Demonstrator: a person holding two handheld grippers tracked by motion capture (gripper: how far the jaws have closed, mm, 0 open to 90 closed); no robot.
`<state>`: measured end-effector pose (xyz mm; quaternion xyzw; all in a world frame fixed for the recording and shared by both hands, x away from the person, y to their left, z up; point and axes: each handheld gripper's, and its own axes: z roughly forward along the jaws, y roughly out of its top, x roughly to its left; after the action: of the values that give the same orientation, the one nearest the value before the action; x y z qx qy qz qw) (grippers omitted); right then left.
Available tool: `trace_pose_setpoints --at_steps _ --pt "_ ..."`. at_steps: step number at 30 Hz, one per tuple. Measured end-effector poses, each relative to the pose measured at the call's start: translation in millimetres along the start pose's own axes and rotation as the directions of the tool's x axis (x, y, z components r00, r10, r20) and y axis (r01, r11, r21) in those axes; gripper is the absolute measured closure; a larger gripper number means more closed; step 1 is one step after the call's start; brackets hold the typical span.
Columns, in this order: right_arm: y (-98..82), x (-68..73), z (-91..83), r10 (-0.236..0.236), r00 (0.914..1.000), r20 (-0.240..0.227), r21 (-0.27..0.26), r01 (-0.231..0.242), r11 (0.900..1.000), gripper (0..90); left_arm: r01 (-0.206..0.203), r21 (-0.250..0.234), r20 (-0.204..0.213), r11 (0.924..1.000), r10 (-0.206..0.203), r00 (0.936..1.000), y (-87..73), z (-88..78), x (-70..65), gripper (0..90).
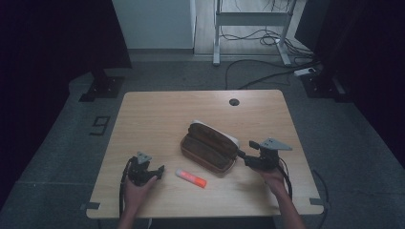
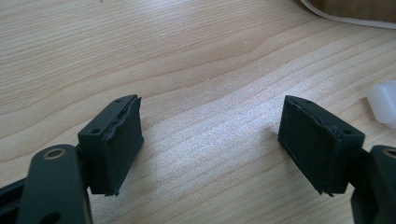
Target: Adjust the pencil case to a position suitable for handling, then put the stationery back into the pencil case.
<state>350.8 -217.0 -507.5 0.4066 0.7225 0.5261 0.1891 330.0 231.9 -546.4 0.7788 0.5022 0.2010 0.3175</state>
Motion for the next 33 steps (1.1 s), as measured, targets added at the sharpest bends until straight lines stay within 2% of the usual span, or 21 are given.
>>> trace_pose_setpoints --at_steps 15,22,30,33 --pt "-8.6 21.2 -13.1 -0.029 0.9986 -0.044 0.017 0.03 0.999 30.6 0.0 0.0 0.0 1.0 0.0 1.0 0.0 0.0 0.0 21.5" --pt "-8.6 32.7 -9.3 -0.059 0.9957 -0.071 0.029 0.061 0.998 30.9 0.0 0.0 0.0 1.0 0.0 1.0 0.0 0.0 0.0 21.5" --pt "-8.6 36.3 -6.9 -0.062 0.9947 -0.082 0.031 0.064 0.997 31.2 0.0 0.001 0.0 1.0 0.0 1.0 0.1 -0.1 0.1 21.5" --pt "-7.7 40.5 -4.8 -0.059 0.9928 -0.104 0.025 0.062 0.998 31.7 0.0 0.001 0.001 1.0 0.0 1.0 0.1 -0.1 0.1 21.5"
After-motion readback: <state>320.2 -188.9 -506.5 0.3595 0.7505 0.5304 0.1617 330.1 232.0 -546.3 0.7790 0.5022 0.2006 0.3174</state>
